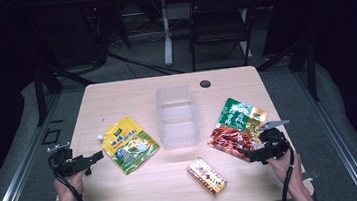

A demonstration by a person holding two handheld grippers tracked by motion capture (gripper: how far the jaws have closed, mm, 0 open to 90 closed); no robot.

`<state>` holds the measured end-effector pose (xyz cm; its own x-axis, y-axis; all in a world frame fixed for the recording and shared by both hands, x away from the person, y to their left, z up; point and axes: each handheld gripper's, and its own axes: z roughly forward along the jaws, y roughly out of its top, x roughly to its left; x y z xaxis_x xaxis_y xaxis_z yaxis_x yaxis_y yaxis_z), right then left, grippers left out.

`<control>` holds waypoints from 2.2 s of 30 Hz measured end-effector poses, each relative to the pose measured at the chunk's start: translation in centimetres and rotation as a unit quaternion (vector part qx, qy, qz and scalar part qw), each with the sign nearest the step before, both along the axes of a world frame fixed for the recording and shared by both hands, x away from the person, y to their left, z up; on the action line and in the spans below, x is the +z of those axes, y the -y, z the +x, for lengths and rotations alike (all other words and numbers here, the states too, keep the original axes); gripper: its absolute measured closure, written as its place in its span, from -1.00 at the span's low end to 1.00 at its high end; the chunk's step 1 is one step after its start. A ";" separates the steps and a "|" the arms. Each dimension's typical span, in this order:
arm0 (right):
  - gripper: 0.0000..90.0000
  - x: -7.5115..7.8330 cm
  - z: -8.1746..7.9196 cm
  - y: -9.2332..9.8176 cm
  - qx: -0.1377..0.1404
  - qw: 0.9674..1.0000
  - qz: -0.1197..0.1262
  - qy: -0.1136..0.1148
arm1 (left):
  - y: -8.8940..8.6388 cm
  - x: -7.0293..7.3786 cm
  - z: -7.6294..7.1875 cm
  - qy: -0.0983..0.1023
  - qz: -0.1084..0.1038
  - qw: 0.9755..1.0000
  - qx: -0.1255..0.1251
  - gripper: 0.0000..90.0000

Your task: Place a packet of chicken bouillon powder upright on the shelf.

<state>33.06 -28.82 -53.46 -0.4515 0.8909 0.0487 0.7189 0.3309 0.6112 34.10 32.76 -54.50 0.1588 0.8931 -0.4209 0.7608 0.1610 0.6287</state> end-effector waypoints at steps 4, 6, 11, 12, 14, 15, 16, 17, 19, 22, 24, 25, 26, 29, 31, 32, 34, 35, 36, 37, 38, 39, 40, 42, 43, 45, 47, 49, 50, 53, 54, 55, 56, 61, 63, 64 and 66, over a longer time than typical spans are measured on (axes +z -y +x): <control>-0.95 0.0 0.0 -0.1 0.004 1.000 0.000 -0.001 | 0.1 -0.1 0.2 -0.003 -0.015 1.000 0.001 -0.85; -0.95 0.0 0.0 -0.2 0.005 1.000 0.002 -0.001 | 0.1 -0.1 0.5 -0.001 -0.013 1.000 -0.001 -0.83; -0.95 0.0 0.0 -0.4 0.008 1.000 -0.002 -0.003 | 0.5 -0.3 1.3 -0.002 -0.012 1.000 -0.006 -0.76; -0.95 0.0 0.0 -0.4 0.007 1.000 -0.001 -0.001 | 0.6 -0.4 1.5 -0.005 -0.013 1.000 -0.008 -0.75; -0.95 0.0 0.0 -0.5 0.008 1.000 -0.004 0.000 | 0.8 -0.5 2.0 -0.006 -0.017 1.000 -0.007 -0.71; -0.95 0.0 -0.1 -0.5 0.006 1.000 -0.004 0.001 | 0.8 -0.6 2.2 -0.005 -0.015 1.000 -0.007 -0.69; -0.95 0.0 -0.1 -0.4 0.007 1.000 -0.004 0.001 | 0.8 -0.6 2.5 -0.007 -0.016 1.000 -0.009 -0.68; -0.95 0.0 -0.1 -0.4 0.008 1.000 -0.003 0.001 | 0.9 -0.7 2.7 -0.007 -0.018 1.000 -0.007 -0.67; -0.95 -0.1 -0.1 -0.3 0.006 1.000 -0.003 -0.001 | 1.0 -0.7 3.2 -0.012 -0.016 1.000 -0.009 -0.66; -0.94 -0.1 -0.3 -0.2 0.002 1.000 -0.002 -0.002 | 1.0 -0.9 3.7 -0.014 -0.023 1.000 -0.011 -0.62; -0.94 -0.1 -0.3 -0.1 0.003 1.000 -0.002 -0.001 | 1.3 -1.0 4.0 -0.017 -0.025 1.000 -0.006 -0.57; -0.94 0.0 -0.4 -0.1 0.002 1.000 -0.004 0.001 | 1.3 -1.0 4.1 -0.019 -0.024 0.999 -0.010 -0.55; -0.94 0.0 -0.4 -0.1 0.001 1.000 -0.002 0.000 | 1.4 -1.2 4.2 -0.018 -0.026 0.999 -0.006 -0.53; -0.94 -0.1 -0.3 -0.1 0.000 1.000 -0.003 -0.001 | 1.4 -1.3 4.6 -0.028 -0.022 0.999 -0.010 -0.46; -0.94 -0.1 -0.3 -0.2 0.002 1.000 -0.002 -0.004 | 1.5 -1.6 4.8 -0.029 -0.025 0.999 -0.004 -0.41; -0.94 -0.1 -0.3 -0.2 0.003 1.000 -0.004 -0.005 | 1.4 -1.7 5.0 -0.032 -0.021 0.999 -0.006 -0.40; -0.94 -0.1 -0.3 -0.3 0.002 1.000 -0.003 -0.004 | 1.4 -1.8 5.2 -0.037 -0.020 0.999 -0.003 -0.33; -0.94 -0.1 -0.3 -0.2 0.002 1.000 -0.002 -0.003 | 1.2 -1.9 5.3 -0.039 -0.021 0.999 -0.002 -0.31; -0.93 -0.1 -0.3 -0.2 0.004 1.000 -0.003 -0.004 | 1.2 -2.0 5.4 -0.042 -0.022 0.999 -0.002 -0.25; -0.93 -0.1 -0.3 -0.2 0.004 1.000 -0.003 -0.004 | 1.2 -2.1 5.5 -0.041 -0.023 0.999 0.000 -0.25; -0.93 -0.1 -0.3 -0.2 0.004 1.000 -0.003 -0.004 | 1.2 -2.1 5.5 -0.041 -0.020 0.999 -0.002 -0.23; -0.93 -0.1 -0.3 -0.2 0.004 1.000 -0.002 -0.005 | 1.1 -2.1 5.6 -0.043 -0.020 0.999 -0.004 -0.21; -0.93 -0.1 -0.3 -0.2 0.004 1.000 -0.002 -0.005 | 1.2 -2.2 5.7 -0.042 -0.021 0.999 -0.003 -0.16; -0.93 -0.1 -0.3 -0.2 0.003 1.000 -0.002 -0.004 | 1.3 -2.3 6.0 -0.044 -0.019 0.999 -0.007 -0.12; -0.93 -0.1 -0.3 -0.2 0.003 1.000 -0.002 -0.004 | 1.3 -2.3 6.0 -0.044 -0.019 0.999 -0.007 -0.11; -0.93 -0.1 -0.4 -0.2 0.002 1.000 -0.002 -0.003 | 1.4 -2.4 6.1 -0.050 -0.015 0.999 -0.010 -0.09; -0.93 -0.1 -0.3 -0.2 0.004 1.000 -0.003 -0.006 | 1.5 -2.5 6.2 -0.050 -0.016 0.999 -0.006 -0.05; -0.93 -0.1 -0.3 -0.2 0.004 1.000 -0.003 -0.006 | 1.4 -2.6 6.4 -0.051 -0.013 0.999 -0.009 -0.02; -0.93 -0.2 -0.3 -0.2 0.002 1.000 -0.003 -0.005 | 1.4 -2.6 6.4 -0.051 -0.011 0.999 -0.008 -0.01; -0.93 -0.2 -0.3 -0.2 0.001 1.000 -0.003 -0.005 | 1.5 -2.7 6.6 -0.051 -0.016 0.999 -0.003 0.07; -0.93 -0.2 -0.3 -0.2 0.001 1.000 -0.003 -0.004 | 1.5 -2.7 6.6 -0.049 -0.016 0.999 -0.002 0.15; -0.93 -0.2 -0.3 -0.2 0.001 1.000 -0.003 -0.004 | 1.5 -2.7 6.6 -0.051 -0.014 0.999 -0.001 0.15; -0.93 -0.2 -0.3 -0.1 0.001 1.000 -0.003 -0.004 | 1.5 -2.7 6.7 -0.051 -0.012 0.999 -0.002 0.18; -0.92 -0.2 -0.3 -0.1 0.000 1.000 -0.004 -0.006 | 1.6 -2.7 6.7 -0.058 0.004 0.998 0.000 0.38; -0.90 -0.2 -0.3 -0.1 0.000 1.000 -0.005 -0.007 | 1.6 -2.6 6.6 -0.058 0.008 0.998 0.005 0.47; -0.90 -0.2 -0.3 -0.1 0.000 1.000 -0.006 -0.007 | 1.6 -2.6 6.6 -0.056 0.012 0.998 0.009 0.52; -0.90 -0.2 -0.3 -0.1 0.000 1.000 -0.006 -0.007 | 1.6 -2.6 6.5 -0.060 0.011 0.998 0.009 0.64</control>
<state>32.73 -28.71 -53.62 -0.4510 0.8914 0.0445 0.7271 0.3381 0.5975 40.62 31.18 -57.10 0.0915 0.9046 -0.4163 0.8281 0.1631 0.5363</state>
